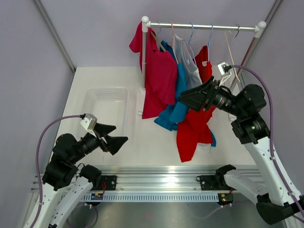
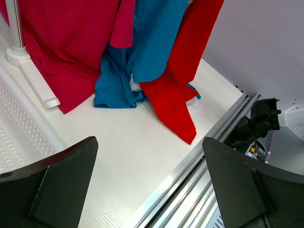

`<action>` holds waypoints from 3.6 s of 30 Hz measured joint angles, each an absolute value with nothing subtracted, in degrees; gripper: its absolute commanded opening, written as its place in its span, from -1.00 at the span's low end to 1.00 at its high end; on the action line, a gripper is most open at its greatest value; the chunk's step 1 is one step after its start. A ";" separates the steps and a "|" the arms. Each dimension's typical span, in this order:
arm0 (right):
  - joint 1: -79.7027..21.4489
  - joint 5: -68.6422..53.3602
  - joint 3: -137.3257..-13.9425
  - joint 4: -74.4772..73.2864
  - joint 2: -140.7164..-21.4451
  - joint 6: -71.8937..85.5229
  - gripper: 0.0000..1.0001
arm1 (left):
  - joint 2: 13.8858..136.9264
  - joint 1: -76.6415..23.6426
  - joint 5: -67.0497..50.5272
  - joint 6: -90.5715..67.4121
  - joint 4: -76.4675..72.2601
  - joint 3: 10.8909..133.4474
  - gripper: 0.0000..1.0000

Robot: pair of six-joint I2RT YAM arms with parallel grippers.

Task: Remove the t-shirt from the hanger

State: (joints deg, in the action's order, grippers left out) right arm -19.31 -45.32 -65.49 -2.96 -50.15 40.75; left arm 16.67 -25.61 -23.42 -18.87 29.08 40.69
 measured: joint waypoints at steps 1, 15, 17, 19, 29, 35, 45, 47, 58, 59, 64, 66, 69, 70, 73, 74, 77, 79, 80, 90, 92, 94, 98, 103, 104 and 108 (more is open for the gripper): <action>-20.38 -43.90 -68.10 -4.51 -52.03 39.05 0.29 | 16.58 -25.61 -23.46 -18.87 29.04 40.69 0.98; -25.41 -21.91 -102.35 -27.03 -80.77 15.75 0.03 | 13.80 -25.56 -23.35 -19.38 29.12 39.31 0.98; -25.61 -19.70 -108.49 -29.58 -84.97 12.64 0.14 | 13.67 -25.56 -23.20 -19.51 29.12 39.20 0.98; -26.09 -16.78 -115.20 -32.01 -89.30 9.65 0.16 | 13.54 -25.56 -23.00 -19.55 29.12 39.16 0.98; -27.99 -4.16 -136.07 -43.48 -108.81 -2.83 0.15 | 13.58 -25.56 -22.50 -19.57 29.71 38.85 0.98; -27.99 -1.39 -136.44 -46.87 -112.95 -5.19 0.07 | 13.63 -25.56 -22.50 -19.57 29.95 38.85 0.98; -28.01 -1.45 -135.24 -46.17 -112.90 -5.61 -0.67 | 13.72 -25.56 -22.52 -19.57 29.98 38.85 0.98; -28.01 -1.89 -134.82 -45.69 -112.75 -5.69 -0.84 | 13.72 -25.54 -22.52 -19.57 29.95 38.85 0.98; -28.56 -1.28 -130.10 -42.54 -108.68 -5.56 -1.00 | 14.24 -25.54 -22.46 -19.77 29.98 38.85 0.98; -28.86 -0.49 -127.98 -40.93 -107.35 -5.45 -1.00 | 14.39 -25.54 -22.31 -19.79 29.95 38.85 0.98; -30.55 2.72 -116.44 -33.50 -99.59 -4.10 -1.00 | 15.62 -25.54 -22.04 -19.94 29.98 38.85 0.98; -30.81 3.49 -113.19 -31.05 -97.21 -3.16 -1.00 | 16.27 -25.54 -22.02 -19.97 29.98 38.85 0.98; -30.87 4.08 -109.91 -27.75 -95.20 -1.98 -1.00 | 17.56 -25.54 -21.96 -19.99 29.93 38.94 0.98; -30.87 4.16 -108.71 -26.55 -94.72 -1.65 -1.00 | 18.28 -25.54 -21.96 -20.03 30.00 39.09 0.98; -30.96 4.60 -104.51 -23.75 -93.47 -0.12 -1.00 | 20.91 -25.54 -22.00 -20.62 30.06 40.12 0.98; -31.00 4.95 -102.85 -22.72 -93.06 0.40 -1.00 | 21.80 -25.54 -22.11 -20.97 29.89 40.58 0.98; -31.53 5.96 -97.25 -20.62 -91.46 1.80 -1.00 | 23.73 -25.54 -22.65 -22.46 29.19 42.02 0.98; -32.47 7.05 -93.38 -19.49 -90.08 2.74 -1.00 | 24.99 -25.54 -23.20 -23.66 28.23 43.51 0.98; -33.06 7.68 -91.66 -18.94 -89.30 2.90 -1.00 | 25.58 -25.54 -23.46 -24.16 27.55 44.25 0.98; -41.17 14.24 -78.61 -14.70 -76.29 4.58 -1.00 | 34.57 -25.54 -26.20 -35.31 13.54 48.01 0.81; -43.92 16.69 -74.81 -13.26 -72.97 5.65 -1.00 | 37.06 -25.54 -26.55 -38.39 10.46 48.12 0.69; -48.05 19.99 -70.61 -12.58 -69.52 6.74 -1.00 | 39.83 -25.56 -27.11 -41.41 6.83 48.29 0.57; -57.60 25.54 -63.53 -12.01 -64.20 8.97 -1.00 | 44.45 -26.81 -27.35 -46.46 1.13 48.31 0.38; -66.81 32.32 -59.86 -12.43 -60.23 11.20 -1.00 | 47.64 -34.92 -26.09 -48.01 -3.14 49.30 0.33; -68.23 33.74 -59.83 -12.49 -59.86 11.46 -1.00 | 48.25 -36.23 -25.69 -48.05 -3.64 49.65 0.33; -74.04 39.13 -59.86 -12.25 -59.29 11.99 -1.00 | 52.69 -39.97 -22.87 -47.99 -4.54 51.40 0.33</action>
